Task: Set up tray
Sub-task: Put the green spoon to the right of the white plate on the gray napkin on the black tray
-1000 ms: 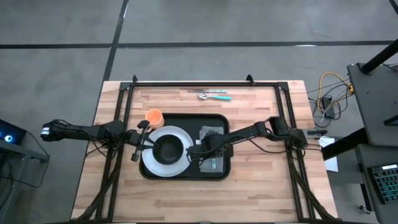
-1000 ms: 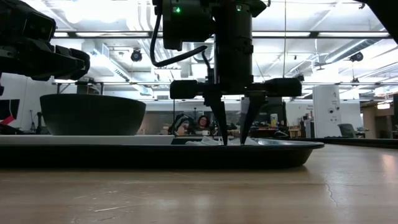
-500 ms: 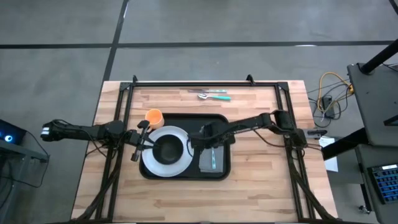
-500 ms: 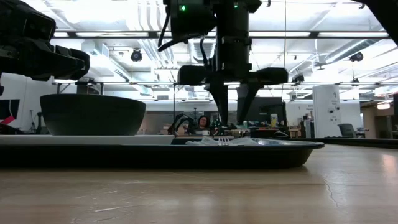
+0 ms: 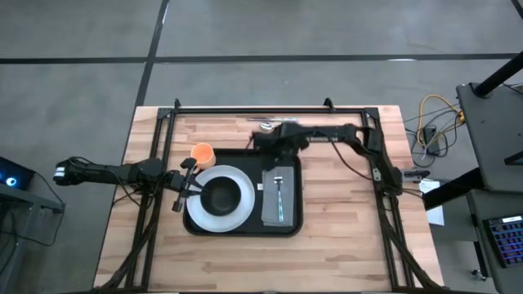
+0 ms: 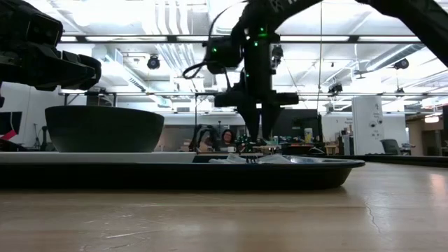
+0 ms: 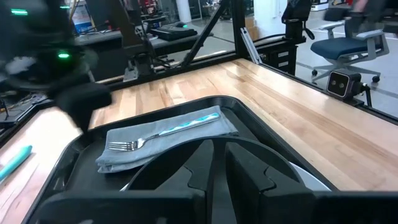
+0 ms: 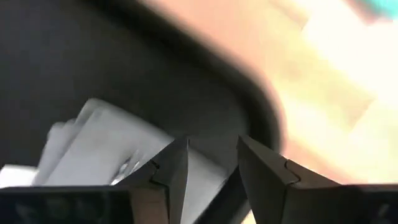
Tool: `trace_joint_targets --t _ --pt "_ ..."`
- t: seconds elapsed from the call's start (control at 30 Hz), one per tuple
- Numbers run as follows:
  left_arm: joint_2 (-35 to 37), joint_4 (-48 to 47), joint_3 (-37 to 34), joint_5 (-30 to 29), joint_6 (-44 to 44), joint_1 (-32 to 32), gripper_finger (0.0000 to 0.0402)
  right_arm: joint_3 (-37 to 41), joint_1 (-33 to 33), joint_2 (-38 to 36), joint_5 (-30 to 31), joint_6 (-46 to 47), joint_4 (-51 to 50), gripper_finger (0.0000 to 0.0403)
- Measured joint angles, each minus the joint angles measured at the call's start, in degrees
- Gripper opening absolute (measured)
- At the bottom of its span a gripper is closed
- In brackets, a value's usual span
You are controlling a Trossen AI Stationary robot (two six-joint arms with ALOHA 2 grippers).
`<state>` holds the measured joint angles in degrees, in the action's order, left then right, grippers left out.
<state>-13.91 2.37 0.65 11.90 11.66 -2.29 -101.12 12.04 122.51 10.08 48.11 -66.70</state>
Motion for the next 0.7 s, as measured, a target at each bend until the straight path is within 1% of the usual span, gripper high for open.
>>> trace_joint_targets --t 0.23,0.37,0.47,0.7 --pt "0.0 -0.02 0.0 -0.02 0.0 0.01 0.0022 0.0 9.59 -0.96 -0.1 -18.58 7.99 0.0136" --pt "0.0 -0.02 0.0 -0.01 0.0 -0.01 0.0022 0.0 14.28 -0.91 -4.39 -29.0 12.17 0.0136" --pt "0.0 -0.02 0.02 0.0 0.0 -0.02 0.0022 0.0 17.14 -0.79 -7.33 -36.36 12.92 0.0134" --pt "0.0 -0.01 0.01 0.0 0.0 0.0 0.0022 0.0 21.03 -0.71 -7.58 -50.75 12.96 0.0136"
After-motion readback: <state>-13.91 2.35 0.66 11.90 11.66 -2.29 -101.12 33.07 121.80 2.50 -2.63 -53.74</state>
